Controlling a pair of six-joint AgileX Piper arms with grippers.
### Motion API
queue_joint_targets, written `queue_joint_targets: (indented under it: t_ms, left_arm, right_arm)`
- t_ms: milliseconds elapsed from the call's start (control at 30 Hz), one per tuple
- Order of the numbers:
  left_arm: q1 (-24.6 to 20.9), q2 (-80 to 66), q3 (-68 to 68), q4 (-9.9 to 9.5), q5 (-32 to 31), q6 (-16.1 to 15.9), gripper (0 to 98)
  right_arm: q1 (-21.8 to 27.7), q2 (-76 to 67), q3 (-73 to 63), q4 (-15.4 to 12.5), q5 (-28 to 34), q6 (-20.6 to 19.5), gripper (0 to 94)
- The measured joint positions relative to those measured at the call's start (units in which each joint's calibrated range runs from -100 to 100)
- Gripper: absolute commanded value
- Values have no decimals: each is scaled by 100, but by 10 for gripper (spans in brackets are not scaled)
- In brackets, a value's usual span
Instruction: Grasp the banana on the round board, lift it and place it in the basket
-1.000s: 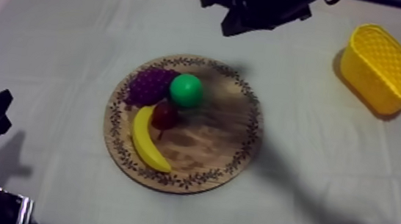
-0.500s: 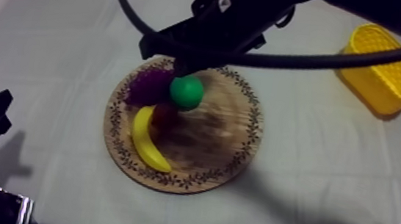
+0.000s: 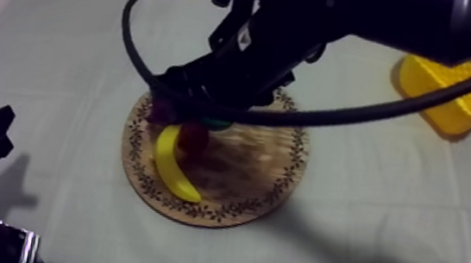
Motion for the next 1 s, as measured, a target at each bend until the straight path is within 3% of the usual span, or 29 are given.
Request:
queue_joint_targets:
  t_ms: [533,1000]
  left_arm:
    - [0,0,0,0,0,0,1]
    - [0,0,0,0,0,0,1]
  right_arm:
    - [-209,1106,-724,89,-115,-13,703]
    - [-299,2123,-1529,64,174,25,719]
